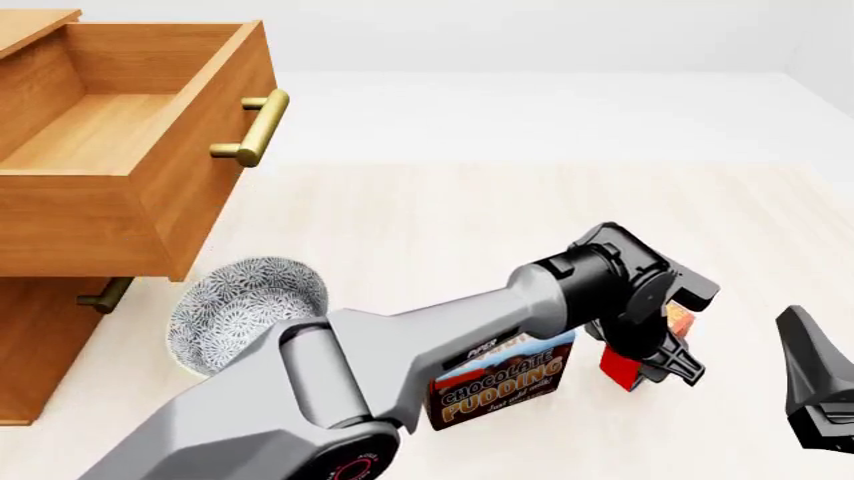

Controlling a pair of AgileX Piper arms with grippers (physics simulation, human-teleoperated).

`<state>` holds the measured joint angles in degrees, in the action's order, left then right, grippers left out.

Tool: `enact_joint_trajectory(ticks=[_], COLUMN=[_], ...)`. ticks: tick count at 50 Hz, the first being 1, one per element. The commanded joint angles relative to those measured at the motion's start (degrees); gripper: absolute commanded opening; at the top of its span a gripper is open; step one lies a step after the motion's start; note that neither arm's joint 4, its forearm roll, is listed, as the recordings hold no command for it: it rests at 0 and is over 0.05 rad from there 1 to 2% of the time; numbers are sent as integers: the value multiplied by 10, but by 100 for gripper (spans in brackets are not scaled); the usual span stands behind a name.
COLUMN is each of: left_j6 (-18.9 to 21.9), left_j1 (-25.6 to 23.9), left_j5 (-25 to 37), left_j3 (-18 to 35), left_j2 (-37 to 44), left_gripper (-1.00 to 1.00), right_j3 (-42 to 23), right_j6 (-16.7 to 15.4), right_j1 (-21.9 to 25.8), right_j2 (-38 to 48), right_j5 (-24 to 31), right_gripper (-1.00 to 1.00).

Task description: Put the butter at the back in the top drawer of the cabinet and close it.

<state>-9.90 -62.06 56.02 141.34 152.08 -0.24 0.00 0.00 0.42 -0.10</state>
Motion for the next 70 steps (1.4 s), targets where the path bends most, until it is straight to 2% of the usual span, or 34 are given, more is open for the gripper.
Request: enact_joint_trajectory(ticks=[1, 21, 32, 40, 70], left_j6=[10, 34, 67, 91, 151], left_j1=[-11, -7, 18, 38, 73], left_j5=[5, -7, -50, -70, -85], left_j3=[4, -12, -98, -139, -191], left_j2=[6, -44, -111, -149, -260], left_gripper=[-100, -100, -100, -100, -100], right_j3=[0, 0, 0, 0, 0], right_j6=[0, 0, 0, 0, 0], right_j1=[0, 0, 0, 0, 0], right_j2=[0, 0, 0, 0, 0], right_j5=[0, 0, 0, 0, 0], right_gripper=[100, 100, 100, 100, 100])
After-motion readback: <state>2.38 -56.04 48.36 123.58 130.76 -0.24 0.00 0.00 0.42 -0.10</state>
